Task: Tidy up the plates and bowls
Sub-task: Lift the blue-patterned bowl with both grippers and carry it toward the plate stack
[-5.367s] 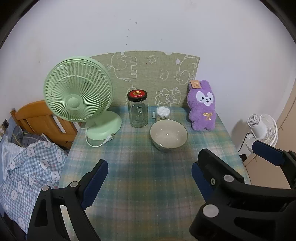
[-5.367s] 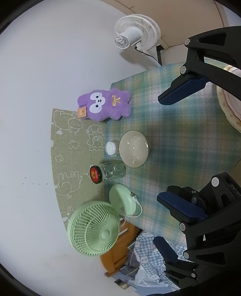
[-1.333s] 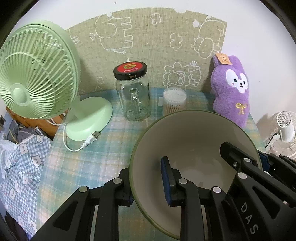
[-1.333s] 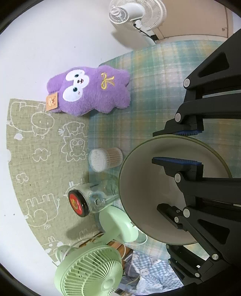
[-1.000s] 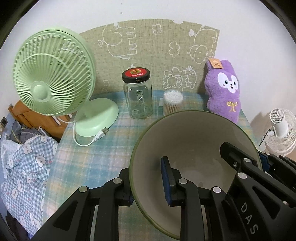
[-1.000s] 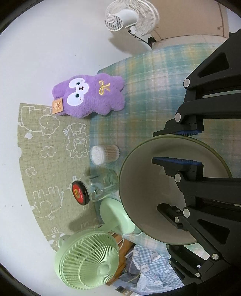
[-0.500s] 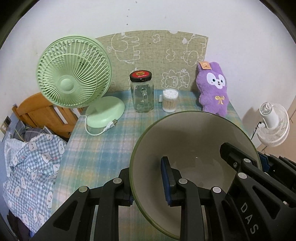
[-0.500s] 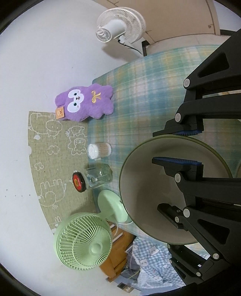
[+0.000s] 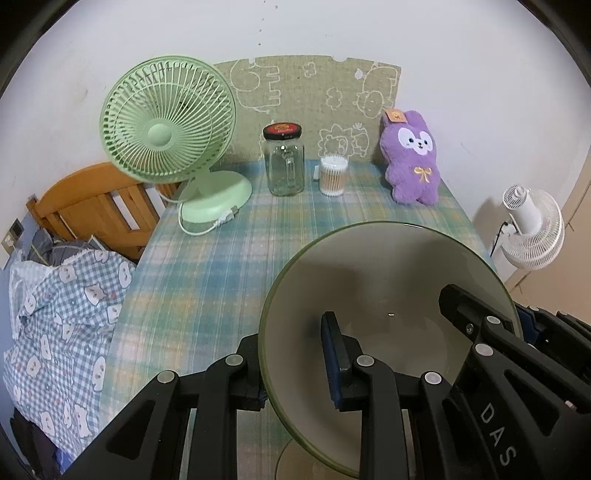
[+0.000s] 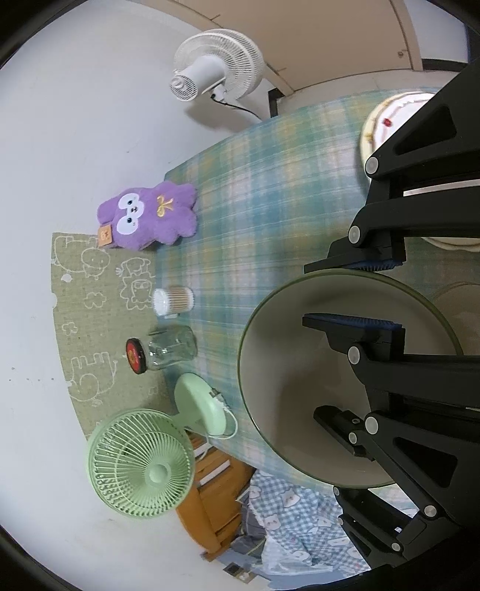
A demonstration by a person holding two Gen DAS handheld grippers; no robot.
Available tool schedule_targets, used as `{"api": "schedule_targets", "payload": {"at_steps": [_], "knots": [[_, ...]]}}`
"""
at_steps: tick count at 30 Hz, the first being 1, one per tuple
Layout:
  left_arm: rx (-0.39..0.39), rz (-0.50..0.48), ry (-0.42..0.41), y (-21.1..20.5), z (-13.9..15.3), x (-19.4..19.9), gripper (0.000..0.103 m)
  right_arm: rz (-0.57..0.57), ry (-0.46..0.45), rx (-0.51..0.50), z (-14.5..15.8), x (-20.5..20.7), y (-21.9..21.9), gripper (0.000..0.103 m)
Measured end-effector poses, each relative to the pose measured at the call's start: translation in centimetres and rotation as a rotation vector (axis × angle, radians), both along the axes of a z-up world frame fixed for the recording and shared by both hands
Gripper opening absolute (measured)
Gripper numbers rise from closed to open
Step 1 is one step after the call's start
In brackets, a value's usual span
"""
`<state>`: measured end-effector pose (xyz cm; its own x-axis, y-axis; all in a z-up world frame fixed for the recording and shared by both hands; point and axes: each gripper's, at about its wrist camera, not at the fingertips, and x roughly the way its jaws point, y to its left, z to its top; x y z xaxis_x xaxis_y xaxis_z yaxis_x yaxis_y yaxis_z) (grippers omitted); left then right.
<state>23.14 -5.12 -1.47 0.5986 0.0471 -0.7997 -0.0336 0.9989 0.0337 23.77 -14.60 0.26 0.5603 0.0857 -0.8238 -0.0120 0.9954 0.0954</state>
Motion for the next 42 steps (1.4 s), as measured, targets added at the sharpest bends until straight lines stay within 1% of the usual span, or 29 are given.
{"api": "schedule_targets", "payload": {"at_steps": [11,21,30,38,40,42], "knots": [[0.004,-0.017,0.07,0.4,-3.4,-3.6,0.022,-0.015,0.073,0.005,-3.5,-4.2,0.5,0.023],[0.004,-0.017,0.127,1.2,-5.5,-5.7,0.022,-0.013,0.129,0.005,-6.0,-6.2,1.4,0.023],[0.007,-0.022,0.155,1.4,-6.5,-6.5,0.022,-0.02,0.158,0.007,-7.1,-6.9,1.7,0.023],[0.027,-0.027,0.152,1.1,-6.6,-6.8,0.022,-0.03,0.154,0.026,-7.5,-7.4,1.4,0.023],[0.029,-0.02,0.154,1.1,-6.8,-6.9,0.025,-0.028,0.155,0.023,-7.5,-7.5,1.3,0.017],[0.035,-0.012,0.162,0.9,-6.8,-6.8,0.026,-0.017,0.157,0.026,-7.5,-7.5,1.2,0.016]]}}
